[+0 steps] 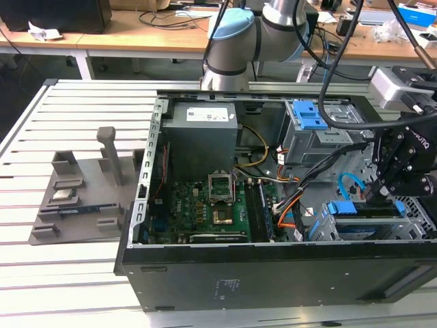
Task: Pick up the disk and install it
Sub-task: 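Insert the second disk wire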
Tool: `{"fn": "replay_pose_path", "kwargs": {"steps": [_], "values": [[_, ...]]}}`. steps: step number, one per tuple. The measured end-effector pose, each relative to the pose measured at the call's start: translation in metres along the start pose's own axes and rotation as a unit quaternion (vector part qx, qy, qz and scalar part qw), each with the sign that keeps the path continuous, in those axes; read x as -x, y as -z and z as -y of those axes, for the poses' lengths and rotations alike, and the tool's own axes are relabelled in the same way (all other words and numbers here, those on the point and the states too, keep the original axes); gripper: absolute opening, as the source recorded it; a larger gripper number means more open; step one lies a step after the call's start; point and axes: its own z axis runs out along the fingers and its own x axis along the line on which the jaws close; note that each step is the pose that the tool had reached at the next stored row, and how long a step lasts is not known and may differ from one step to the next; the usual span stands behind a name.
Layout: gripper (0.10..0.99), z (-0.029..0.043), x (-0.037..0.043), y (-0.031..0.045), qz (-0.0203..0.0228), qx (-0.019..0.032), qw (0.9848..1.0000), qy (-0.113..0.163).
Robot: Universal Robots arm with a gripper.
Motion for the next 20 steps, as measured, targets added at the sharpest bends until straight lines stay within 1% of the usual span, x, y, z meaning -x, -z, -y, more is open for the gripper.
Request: {"fn": "replay_pose_path", "kwargs": {"steps": [2,4,5,8,11,17,18,19,20], "values": [[0.106,0.0002,0.0000,-0.0018,-0.0004,0.0000,1.0000,0.000],[0.106,0.0004,0.0001,-0.0040,0.0007,0.0001,1.0000,0.000],[0.106,0.0004,0.0000,-0.0038,0.0000,0.0000,1.0000,0.000],[0.106,0.0004,-0.0001,-0.0043,-0.0003,0.0000,1.0000,0.000],[0.106,0.0007,0.0000,-0.0077,-0.0007,-0.0001,1.0000,0.000],[0.106,0.0008,0.0000,-0.0085,-0.0003,-0.0001,1.0000,0.000],[0.114,0.0008,0.0000,-0.0085,-0.0004,-0.0001,1.0000,0.000],[0.169,0.0008,0.0000,-0.0085,-0.0004,-0.0001,1.0000,0.000],[0.169,0.0007,0.0000,-0.0074,0.0002,0.0000,1.0000,0.000]]}}
